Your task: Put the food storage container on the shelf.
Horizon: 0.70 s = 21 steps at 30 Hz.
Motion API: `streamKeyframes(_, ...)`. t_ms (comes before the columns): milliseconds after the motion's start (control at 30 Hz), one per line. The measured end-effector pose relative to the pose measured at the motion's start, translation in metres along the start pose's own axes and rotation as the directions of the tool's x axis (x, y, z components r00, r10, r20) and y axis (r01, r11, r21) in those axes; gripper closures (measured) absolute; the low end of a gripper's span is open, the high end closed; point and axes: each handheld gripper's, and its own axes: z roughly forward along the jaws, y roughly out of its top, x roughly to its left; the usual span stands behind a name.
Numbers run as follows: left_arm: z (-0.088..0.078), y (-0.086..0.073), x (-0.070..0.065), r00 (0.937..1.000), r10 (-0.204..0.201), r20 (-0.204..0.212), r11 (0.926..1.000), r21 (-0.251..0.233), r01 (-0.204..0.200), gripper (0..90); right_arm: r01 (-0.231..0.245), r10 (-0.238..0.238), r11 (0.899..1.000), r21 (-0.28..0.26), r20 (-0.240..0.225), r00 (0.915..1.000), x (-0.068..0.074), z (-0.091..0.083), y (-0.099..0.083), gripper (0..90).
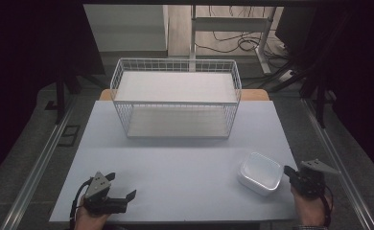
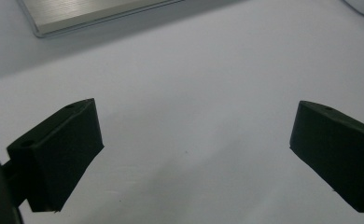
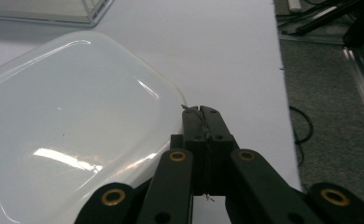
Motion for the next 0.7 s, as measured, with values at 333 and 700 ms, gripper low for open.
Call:
streamKeyframes(333, 0.0, 0.0, 0.001, 1.0, -0.006, -0.002, 1.0, -0.001, 0.006, 1.9, 0.015, -0.014, 1.0, 0.021, -0.079, 0.9968, 0.023, 0.018, 0.009, 89.2)
streamKeyframes(700, -0.001, 0.0, 0.001, 1.0, -0.009, -0.001, 1.0, -0.003, 0.009, 1.9, 0.051, -0.044, 0.997, 0.05, -0.127, 0.9909, 0.048, 0.026, 0.012, 89.1)
